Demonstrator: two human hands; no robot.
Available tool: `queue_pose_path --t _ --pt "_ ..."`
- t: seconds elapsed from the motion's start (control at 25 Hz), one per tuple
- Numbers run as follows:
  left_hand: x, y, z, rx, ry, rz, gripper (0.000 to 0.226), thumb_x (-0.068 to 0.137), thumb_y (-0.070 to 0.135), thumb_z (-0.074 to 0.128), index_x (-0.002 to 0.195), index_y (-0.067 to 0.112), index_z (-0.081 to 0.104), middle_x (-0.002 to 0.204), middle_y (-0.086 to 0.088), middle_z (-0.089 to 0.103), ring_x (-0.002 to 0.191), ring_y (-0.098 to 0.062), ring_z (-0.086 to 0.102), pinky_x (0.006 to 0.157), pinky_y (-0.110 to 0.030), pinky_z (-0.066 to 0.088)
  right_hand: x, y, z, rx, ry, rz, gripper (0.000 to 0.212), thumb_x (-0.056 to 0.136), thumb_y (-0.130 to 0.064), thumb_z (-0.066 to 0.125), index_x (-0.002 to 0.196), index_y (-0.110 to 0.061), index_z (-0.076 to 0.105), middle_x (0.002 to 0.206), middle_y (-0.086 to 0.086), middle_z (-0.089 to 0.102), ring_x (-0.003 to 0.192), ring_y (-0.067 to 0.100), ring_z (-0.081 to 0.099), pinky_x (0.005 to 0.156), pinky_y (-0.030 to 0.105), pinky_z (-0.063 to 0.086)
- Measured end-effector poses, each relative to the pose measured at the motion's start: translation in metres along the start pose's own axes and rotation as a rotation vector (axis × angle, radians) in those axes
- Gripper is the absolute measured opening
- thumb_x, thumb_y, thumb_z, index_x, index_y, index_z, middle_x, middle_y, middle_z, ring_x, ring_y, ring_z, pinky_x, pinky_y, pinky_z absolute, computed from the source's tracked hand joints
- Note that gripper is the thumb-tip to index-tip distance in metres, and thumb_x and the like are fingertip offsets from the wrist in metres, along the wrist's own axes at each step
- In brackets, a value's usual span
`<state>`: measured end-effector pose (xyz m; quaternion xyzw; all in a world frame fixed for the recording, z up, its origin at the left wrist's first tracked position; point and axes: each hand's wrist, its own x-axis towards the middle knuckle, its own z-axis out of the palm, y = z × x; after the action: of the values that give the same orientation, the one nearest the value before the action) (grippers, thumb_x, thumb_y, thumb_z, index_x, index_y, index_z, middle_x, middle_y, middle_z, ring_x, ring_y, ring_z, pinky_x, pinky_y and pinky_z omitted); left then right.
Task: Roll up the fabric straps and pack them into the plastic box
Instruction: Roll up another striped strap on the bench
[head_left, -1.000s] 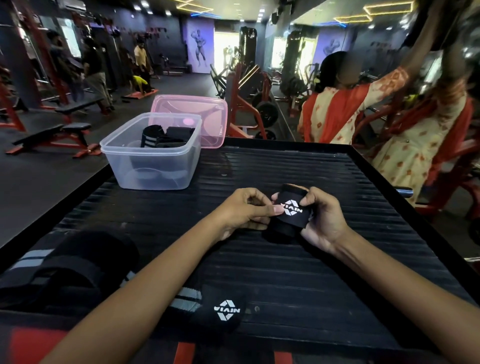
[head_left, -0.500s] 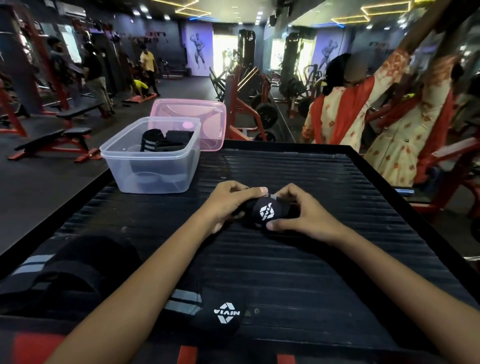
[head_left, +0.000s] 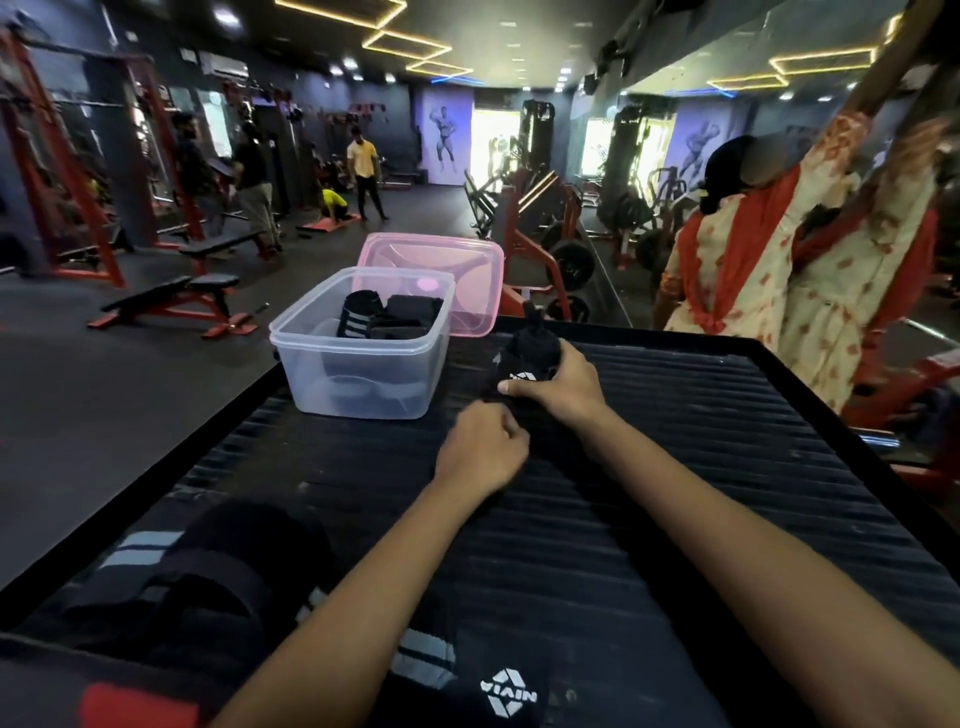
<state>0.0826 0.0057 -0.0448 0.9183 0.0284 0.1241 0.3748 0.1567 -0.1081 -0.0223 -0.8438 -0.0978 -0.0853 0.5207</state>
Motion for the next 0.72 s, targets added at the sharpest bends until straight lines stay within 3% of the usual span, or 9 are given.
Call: queue_pose_path --t 0.12,0.28,0.4,0.52,0.72 --pt "-0.002 -0.008 0.006 0.265 -0.120 0.079 0.020 0.089 0.023 0.054 0.101 0.007 0.057 0.115 -0.014 0.052 0.106 -0.032 0.055 0.090 -0.043 0.048 0.025 -0.005 0.030 0.016 -0.063 0.015 0.065 0.063 -0.019 0.088 0.116 -0.011 0.053 0.113 0.001 0.062 0.099 0.013 0.056 0.076 0.016 0.036" --pt "0.006 -0.014 0.004 0.264 -0.088 0.056 0.027 0.091 0.023 0.055 0.111 0.004 0.054 0.122 -0.016 0.048 0.111 -0.032 0.051 0.092 -0.043 0.047 0.037 0.009 0.058 -0.052 -0.118 -0.023 0.064 0.064 -0.017 0.087 0.117 -0.007 0.053 0.118 0.008 0.064 0.106 0.019 0.058 0.081 0.019 0.039" --pt "0.010 -0.017 0.004 0.224 -0.114 0.028 0.028 0.090 0.024 0.058 0.110 0.004 0.054 0.128 -0.016 0.046 0.110 -0.032 0.053 0.091 -0.042 0.049 0.038 0.019 0.063 -0.110 -0.140 -0.054 0.061 0.066 -0.016 0.086 0.116 -0.005 0.054 0.117 0.010 0.065 0.107 0.022 0.058 0.076 0.017 0.037" --pt "0.013 -0.019 0.005 0.207 -0.118 0.017 0.028 0.090 0.026 0.058 0.109 0.005 0.055 0.133 -0.016 0.044 0.107 -0.031 0.055 0.087 -0.040 0.050 0.040 0.024 0.059 -0.113 -0.167 -0.070 0.063 0.067 -0.014 0.085 0.119 -0.006 0.050 0.113 0.007 0.062 0.105 0.022 0.057 0.081 0.022 0.038" --pt "0.013 -0.020 0.005 0.141 -0.035 0.057 0.019 0.087 0.025 0.061 0.093 0.007 0.060 0.111 -0.013 0.054 0.098 -0.029 0.058 0.085 -0.041 0.050 0.028 0.036 0.041 -0.006 -0.177 -0.046 0.061 0.071 -0.004 0.082 0.122 -0.001 0.050 0.111 0.005 0.058 0.104 0.015 0.054 0.090 0.021 0.041"
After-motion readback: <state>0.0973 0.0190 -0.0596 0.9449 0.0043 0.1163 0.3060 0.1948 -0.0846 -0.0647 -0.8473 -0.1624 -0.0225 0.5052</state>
